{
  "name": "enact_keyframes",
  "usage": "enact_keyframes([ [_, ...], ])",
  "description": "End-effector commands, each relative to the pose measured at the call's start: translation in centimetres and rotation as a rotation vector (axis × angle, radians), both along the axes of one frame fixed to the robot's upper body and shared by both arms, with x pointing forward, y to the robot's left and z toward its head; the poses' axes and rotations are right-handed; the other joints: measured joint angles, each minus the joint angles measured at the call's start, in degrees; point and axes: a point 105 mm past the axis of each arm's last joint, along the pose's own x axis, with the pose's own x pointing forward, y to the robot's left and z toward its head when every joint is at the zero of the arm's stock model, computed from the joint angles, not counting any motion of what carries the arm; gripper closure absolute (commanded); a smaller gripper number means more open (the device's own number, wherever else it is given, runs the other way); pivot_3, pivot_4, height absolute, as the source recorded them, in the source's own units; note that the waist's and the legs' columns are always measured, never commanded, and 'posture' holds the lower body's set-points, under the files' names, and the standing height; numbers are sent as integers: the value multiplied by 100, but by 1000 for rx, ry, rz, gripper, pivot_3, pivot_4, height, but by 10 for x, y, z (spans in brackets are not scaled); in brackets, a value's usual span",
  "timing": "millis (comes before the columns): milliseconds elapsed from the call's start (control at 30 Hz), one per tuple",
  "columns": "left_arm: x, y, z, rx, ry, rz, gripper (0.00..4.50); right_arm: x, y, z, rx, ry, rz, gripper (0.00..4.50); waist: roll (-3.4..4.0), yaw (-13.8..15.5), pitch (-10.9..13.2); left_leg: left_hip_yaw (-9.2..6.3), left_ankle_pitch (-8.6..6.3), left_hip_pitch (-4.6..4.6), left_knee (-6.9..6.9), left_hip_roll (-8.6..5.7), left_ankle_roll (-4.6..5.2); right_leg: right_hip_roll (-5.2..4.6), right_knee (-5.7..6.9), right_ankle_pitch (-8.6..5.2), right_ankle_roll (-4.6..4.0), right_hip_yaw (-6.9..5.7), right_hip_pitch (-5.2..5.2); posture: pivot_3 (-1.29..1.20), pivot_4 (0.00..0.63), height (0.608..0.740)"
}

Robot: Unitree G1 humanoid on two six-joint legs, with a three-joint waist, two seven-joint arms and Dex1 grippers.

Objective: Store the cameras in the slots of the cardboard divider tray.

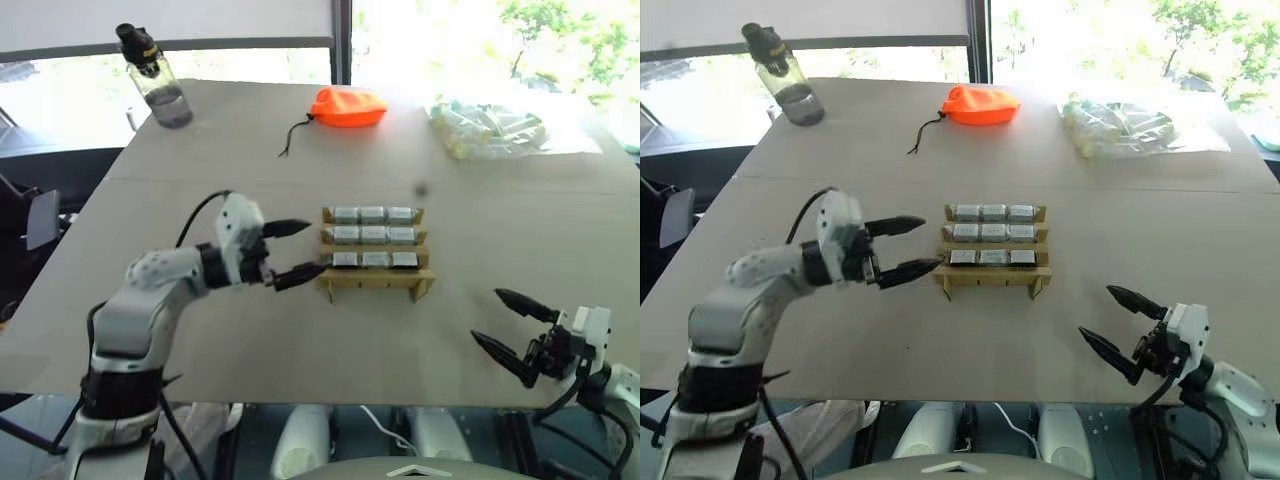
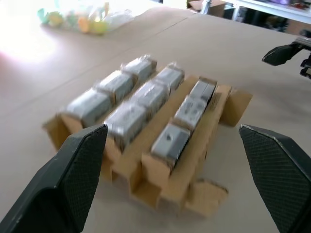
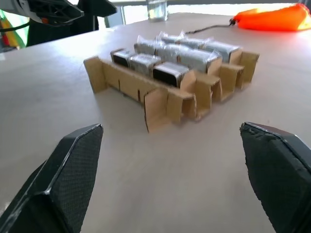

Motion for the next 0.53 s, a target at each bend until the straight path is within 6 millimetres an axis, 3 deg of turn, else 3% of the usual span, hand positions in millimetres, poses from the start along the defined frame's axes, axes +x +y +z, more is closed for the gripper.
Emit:
enact_keyframes([
  [33,-8,20,-5,38,-64,119,9,6,-24,8,-21,-7,31,0,-4,7,2,1,0,0,-1,0,0,1,0,0,0,1,-1,0,150,726],
  [133,-15,34,-25,68,-56,178,9,14,-41,8,-77,-5,82,0,0,16,1,-6,-14,-1,0,1,23,3,0,-5,-11,-12,0,0,150,726],
  [300,-21,43,-38,81,-72,230,9,37,-65,11,-134,-2,106,0,1,5,-1,-1,-15,3,-1,0,26,2,1,-10,-24,-10,2,0,150,726],
  [533,-23,52,-47,89,-70,221,9,54,-71,14,-168,-8,125,0,3,1,-1,1,-13,-1,-3,1,23,2,-1,2,-5,-12,0,0,150,726],
])
